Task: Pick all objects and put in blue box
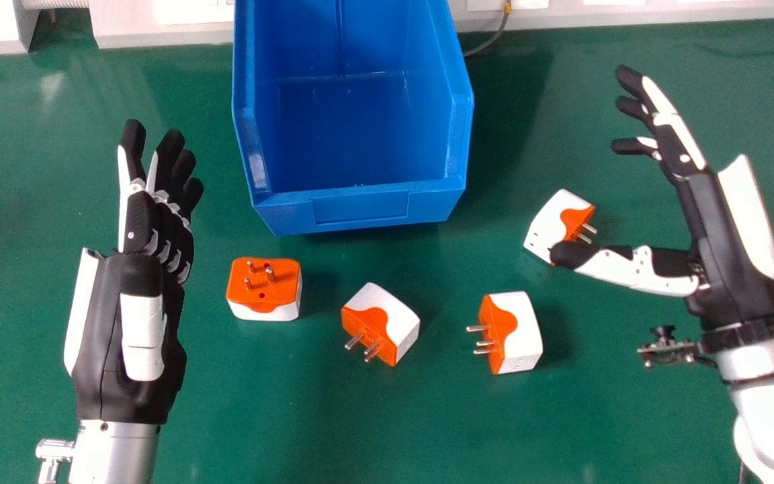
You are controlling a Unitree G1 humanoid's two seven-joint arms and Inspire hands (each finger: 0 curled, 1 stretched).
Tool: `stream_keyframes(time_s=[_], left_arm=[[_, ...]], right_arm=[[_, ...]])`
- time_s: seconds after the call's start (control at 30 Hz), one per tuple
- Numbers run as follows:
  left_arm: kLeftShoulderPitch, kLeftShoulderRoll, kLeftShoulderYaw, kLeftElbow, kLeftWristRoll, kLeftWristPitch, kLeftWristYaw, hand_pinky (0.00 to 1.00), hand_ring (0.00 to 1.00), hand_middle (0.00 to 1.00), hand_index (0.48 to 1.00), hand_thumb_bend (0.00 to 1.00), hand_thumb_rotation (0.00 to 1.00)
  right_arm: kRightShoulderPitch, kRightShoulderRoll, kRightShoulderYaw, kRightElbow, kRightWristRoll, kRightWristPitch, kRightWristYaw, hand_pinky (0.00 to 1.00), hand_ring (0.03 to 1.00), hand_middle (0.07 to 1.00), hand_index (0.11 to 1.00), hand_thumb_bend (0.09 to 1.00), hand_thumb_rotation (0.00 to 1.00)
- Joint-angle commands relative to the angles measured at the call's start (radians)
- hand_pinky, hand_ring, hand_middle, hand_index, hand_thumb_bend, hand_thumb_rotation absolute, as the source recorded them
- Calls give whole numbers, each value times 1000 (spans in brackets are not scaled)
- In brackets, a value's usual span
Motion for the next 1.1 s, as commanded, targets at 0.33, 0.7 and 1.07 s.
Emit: stream_keyframes(time_s=[0.33,0.7,1.07], left_arm=[[-28,3,4,11,-4,-20,-6,1000,1000,1000,1000,937,1000],[-40,6,7,14,-4,-21,-5,1000,1000,1000,1000,938,1000],[-46,3,8,20,-7,-26,-11,1000,1000,1000,1000,938,1000]], right_arm=[[-167,-18,70,200,4,21,2,730,873,920,915,837,564],[-280,-12,127,347,-25,90,-40,722,873,918,913,837,513],[-328,-37,144,427,-20,112,-16,764,876,916,917,879,481]])
